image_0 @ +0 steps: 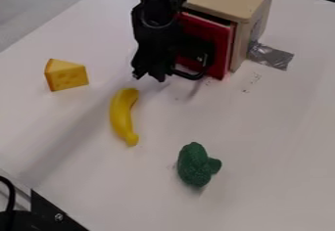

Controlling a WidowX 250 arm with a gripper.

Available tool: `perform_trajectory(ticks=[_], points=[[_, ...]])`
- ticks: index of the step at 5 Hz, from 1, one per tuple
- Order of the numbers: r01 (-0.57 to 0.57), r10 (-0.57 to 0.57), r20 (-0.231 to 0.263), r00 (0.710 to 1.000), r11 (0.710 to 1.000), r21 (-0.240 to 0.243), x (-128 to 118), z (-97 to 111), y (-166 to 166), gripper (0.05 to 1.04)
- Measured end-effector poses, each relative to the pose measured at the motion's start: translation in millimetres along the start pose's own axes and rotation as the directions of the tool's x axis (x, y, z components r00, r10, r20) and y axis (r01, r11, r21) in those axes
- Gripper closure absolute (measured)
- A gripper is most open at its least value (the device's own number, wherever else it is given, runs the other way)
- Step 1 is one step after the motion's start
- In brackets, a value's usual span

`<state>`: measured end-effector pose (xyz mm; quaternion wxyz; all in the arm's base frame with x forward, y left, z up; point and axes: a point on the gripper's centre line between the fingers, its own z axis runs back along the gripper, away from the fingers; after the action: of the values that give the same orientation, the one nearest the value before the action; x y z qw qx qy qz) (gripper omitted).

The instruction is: Open the drawer

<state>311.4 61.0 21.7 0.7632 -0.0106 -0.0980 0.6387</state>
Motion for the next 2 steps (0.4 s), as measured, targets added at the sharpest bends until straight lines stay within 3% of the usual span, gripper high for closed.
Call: perform_trajectory(ticks=[2], points=[[0.001,-0.001,-0.005,1.000,1.000,0.004,-6.4,-0.5,20.6,0.909]])
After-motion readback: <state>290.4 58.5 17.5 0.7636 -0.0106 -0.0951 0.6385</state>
